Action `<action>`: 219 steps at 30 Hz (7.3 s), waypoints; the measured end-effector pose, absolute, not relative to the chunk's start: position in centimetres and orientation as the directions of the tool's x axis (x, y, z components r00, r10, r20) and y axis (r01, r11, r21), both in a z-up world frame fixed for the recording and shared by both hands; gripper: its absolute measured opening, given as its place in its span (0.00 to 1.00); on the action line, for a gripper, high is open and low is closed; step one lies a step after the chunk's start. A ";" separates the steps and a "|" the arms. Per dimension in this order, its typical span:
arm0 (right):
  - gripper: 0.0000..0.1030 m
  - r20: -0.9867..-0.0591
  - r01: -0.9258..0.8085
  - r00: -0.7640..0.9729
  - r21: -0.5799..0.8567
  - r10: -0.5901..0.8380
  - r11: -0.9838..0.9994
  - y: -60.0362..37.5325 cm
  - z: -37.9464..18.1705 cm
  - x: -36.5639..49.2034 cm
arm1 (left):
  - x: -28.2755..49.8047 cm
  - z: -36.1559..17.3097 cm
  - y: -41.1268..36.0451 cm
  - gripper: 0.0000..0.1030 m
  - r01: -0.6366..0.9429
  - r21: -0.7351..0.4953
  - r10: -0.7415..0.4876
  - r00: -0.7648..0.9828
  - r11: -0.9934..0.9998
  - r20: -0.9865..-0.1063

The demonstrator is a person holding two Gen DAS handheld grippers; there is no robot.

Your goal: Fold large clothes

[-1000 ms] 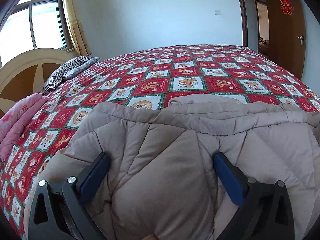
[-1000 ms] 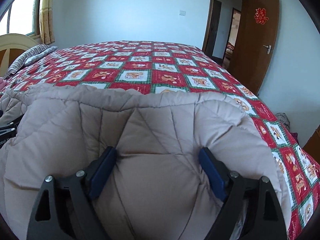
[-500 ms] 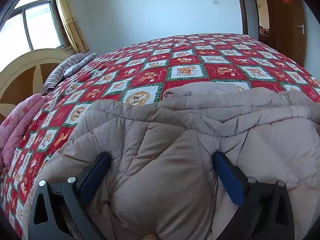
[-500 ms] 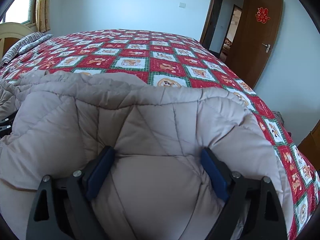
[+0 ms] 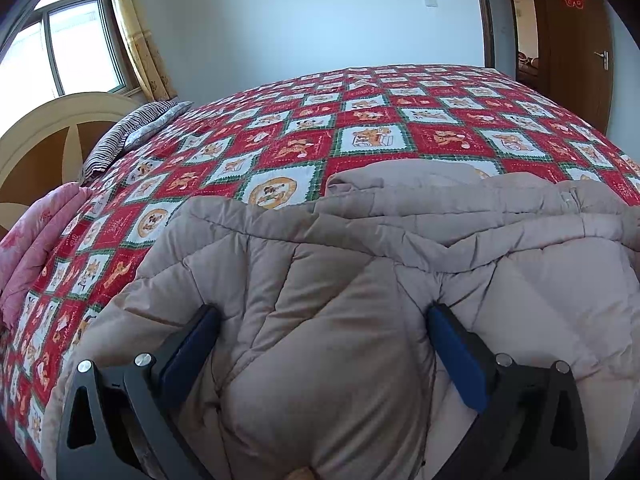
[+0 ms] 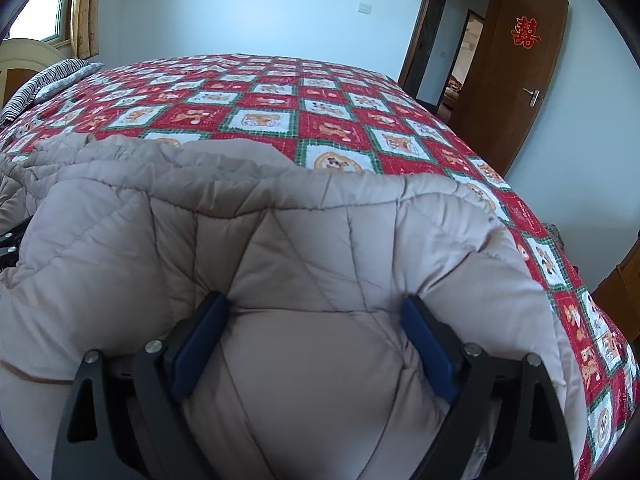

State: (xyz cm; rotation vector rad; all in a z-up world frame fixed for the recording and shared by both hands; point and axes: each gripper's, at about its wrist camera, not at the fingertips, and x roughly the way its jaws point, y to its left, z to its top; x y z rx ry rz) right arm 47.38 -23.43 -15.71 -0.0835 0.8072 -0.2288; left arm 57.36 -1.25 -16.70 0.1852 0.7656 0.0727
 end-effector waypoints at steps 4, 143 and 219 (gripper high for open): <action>0.88 -0.702 0.172 0.669 -0.171 -0.242 0.970 -23.3 -15.7 47.4 | 57.4 -16.5 -1.3 0.99 0.006 0.196 0.132 0.718 0.981 -0.683; 0.94 -0.693 0.506 0.591 -0.079 -0.412 0.859 -35.7 -15.7 24.2 | 27.6 -2.6 -11.8 0.89 0.539 0.191 -0.484 0.832 0.820 -0.270; 0.78 -0.713 0.340 0.693 0.193 -0.106 0.920 -38.7 -13.9 41.6 | 50.2 -13.3 -21.5 0.99 0.426 -0.023 -0.340 0.686 0.904 -0.643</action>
